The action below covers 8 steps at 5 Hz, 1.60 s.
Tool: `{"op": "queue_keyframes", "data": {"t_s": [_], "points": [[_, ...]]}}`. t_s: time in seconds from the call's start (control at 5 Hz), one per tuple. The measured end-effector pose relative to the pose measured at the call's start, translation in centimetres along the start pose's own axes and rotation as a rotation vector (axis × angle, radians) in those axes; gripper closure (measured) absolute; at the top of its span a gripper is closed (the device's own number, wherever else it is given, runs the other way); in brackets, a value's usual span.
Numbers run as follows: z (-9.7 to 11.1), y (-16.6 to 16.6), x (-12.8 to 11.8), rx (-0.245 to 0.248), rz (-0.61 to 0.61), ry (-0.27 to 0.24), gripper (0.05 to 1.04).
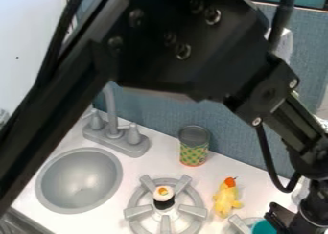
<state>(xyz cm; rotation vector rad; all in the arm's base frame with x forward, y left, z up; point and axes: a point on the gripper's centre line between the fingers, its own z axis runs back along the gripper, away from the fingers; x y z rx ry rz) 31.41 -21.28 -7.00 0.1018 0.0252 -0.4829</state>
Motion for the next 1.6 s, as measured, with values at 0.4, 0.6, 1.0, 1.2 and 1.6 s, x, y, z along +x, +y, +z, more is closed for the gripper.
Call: {"op": "queue_keyframes", "data": {"t_s": [0.4,0.6,1.0,1.2,1.6], "points": [[-0.5,-0.2,-0.7,-0.022,-0.019,-0.003,0.869],[0.0,0.0,-1.8,-0.021,-0.013,0.001,0.618],[2.7,1.8,-2.7,-0.020,-0.002,-0.068,0.083],[4.4,3.1,-4.4,-0.022,0.011,-0.095,0.077],[6.7,8.4,-12.3,0.011,0.199,-0.055,0.082]]}}
